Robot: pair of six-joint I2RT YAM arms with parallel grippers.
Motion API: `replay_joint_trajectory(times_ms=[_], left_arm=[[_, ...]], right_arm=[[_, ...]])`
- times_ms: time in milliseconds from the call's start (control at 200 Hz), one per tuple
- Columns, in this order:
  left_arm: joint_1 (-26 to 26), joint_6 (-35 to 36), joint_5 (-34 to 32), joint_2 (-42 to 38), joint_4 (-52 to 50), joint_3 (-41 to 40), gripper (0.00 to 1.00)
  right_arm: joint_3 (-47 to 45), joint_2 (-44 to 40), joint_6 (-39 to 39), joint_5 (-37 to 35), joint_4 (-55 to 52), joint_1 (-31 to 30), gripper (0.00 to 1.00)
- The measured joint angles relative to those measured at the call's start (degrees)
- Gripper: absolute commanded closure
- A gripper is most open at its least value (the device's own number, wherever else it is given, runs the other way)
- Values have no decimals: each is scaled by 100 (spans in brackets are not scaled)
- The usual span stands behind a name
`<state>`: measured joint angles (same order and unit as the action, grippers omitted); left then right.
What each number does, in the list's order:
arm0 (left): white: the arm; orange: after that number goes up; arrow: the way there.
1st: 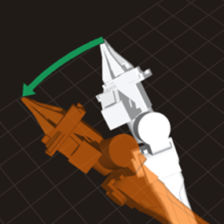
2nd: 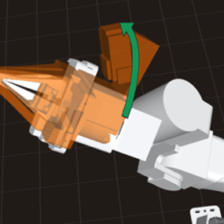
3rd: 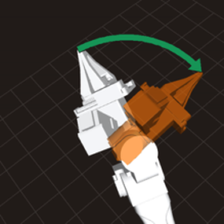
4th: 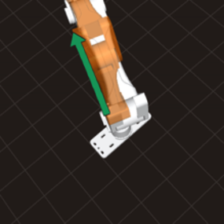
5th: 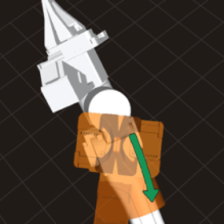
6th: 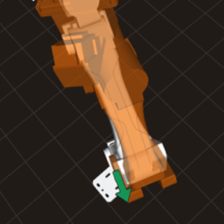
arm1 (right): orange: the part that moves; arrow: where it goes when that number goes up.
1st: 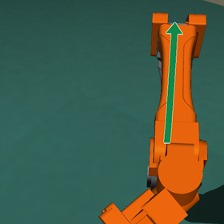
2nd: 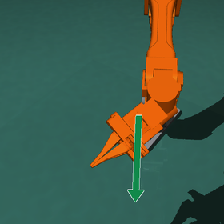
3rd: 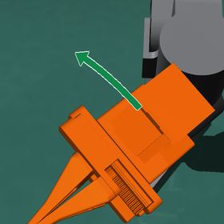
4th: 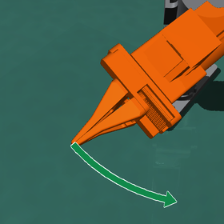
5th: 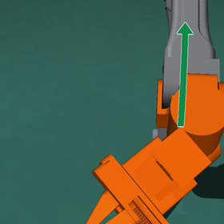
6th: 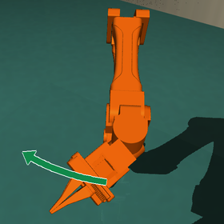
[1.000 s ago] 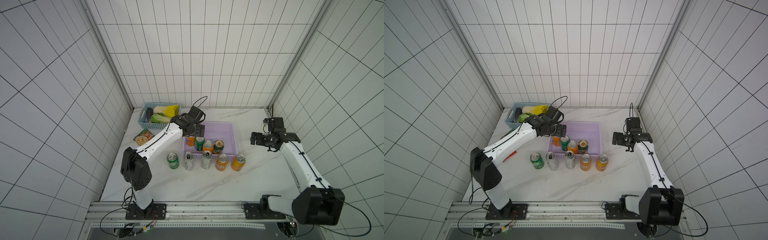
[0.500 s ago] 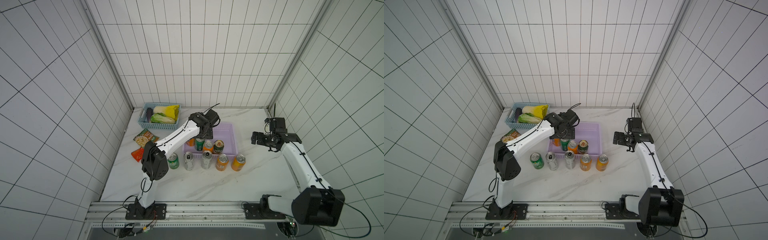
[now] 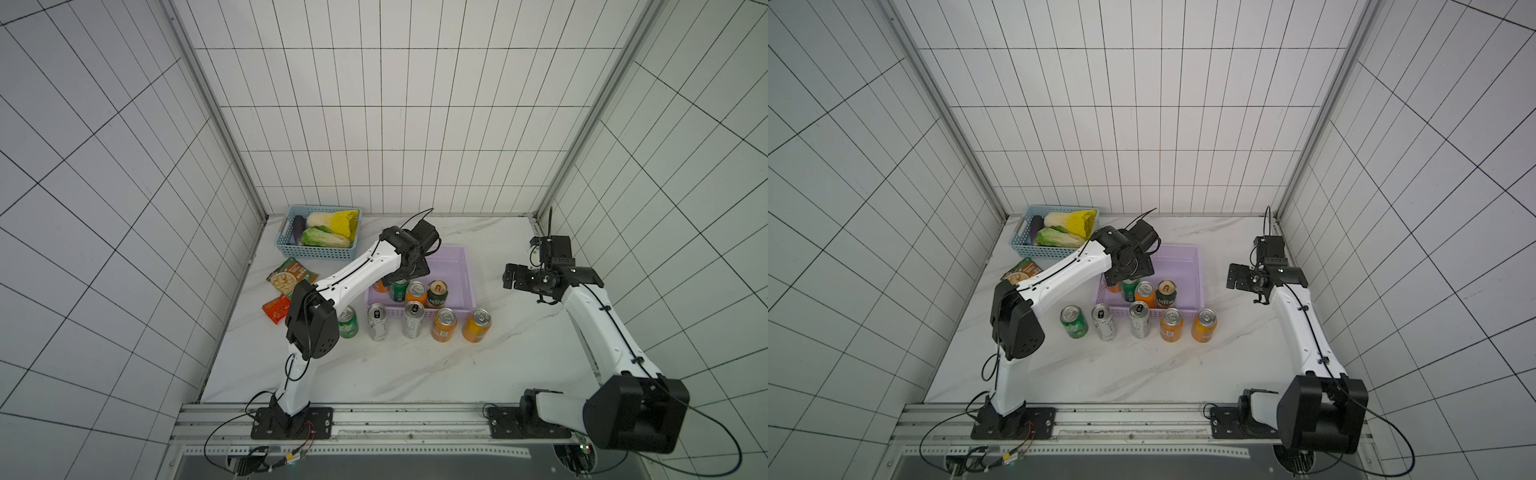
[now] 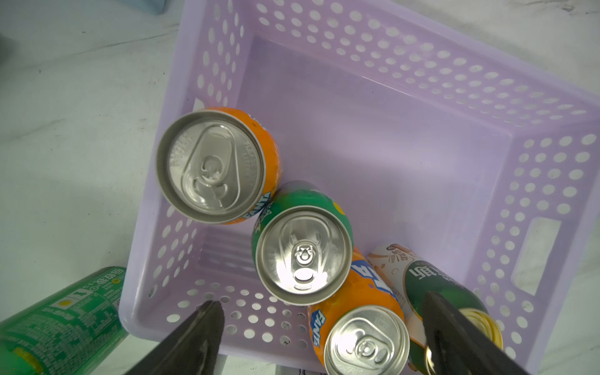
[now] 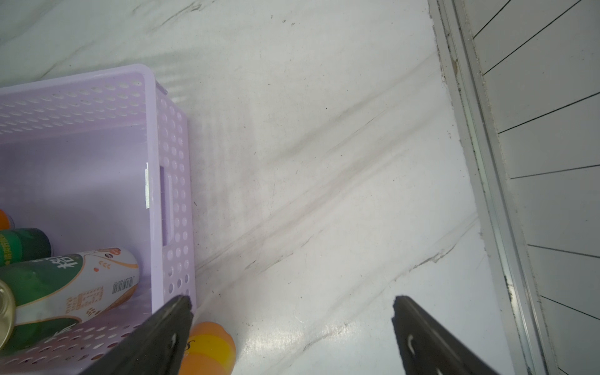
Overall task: Take out the drinks from the basket
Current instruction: Pick up the drink from the basket.
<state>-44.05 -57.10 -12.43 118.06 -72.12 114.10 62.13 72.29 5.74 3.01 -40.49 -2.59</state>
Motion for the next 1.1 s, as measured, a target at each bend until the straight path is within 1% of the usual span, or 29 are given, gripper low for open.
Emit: replay_joint_trajectory(times_ms=[145,415,580,1099], left_arm=[[103,-190,72,129,22,-76,9],[260,-273,175,413,96,-76,12],[264,-273,245,590,164,-85,14],[264,-245,304,752,341,-146,25]], right_arm=[[0,0,2,50,0,2,1],[-11,0,4,83,2,0,1],[-11,0,4,92,4,2,1],[-11,0,4,129,7,2,0]])
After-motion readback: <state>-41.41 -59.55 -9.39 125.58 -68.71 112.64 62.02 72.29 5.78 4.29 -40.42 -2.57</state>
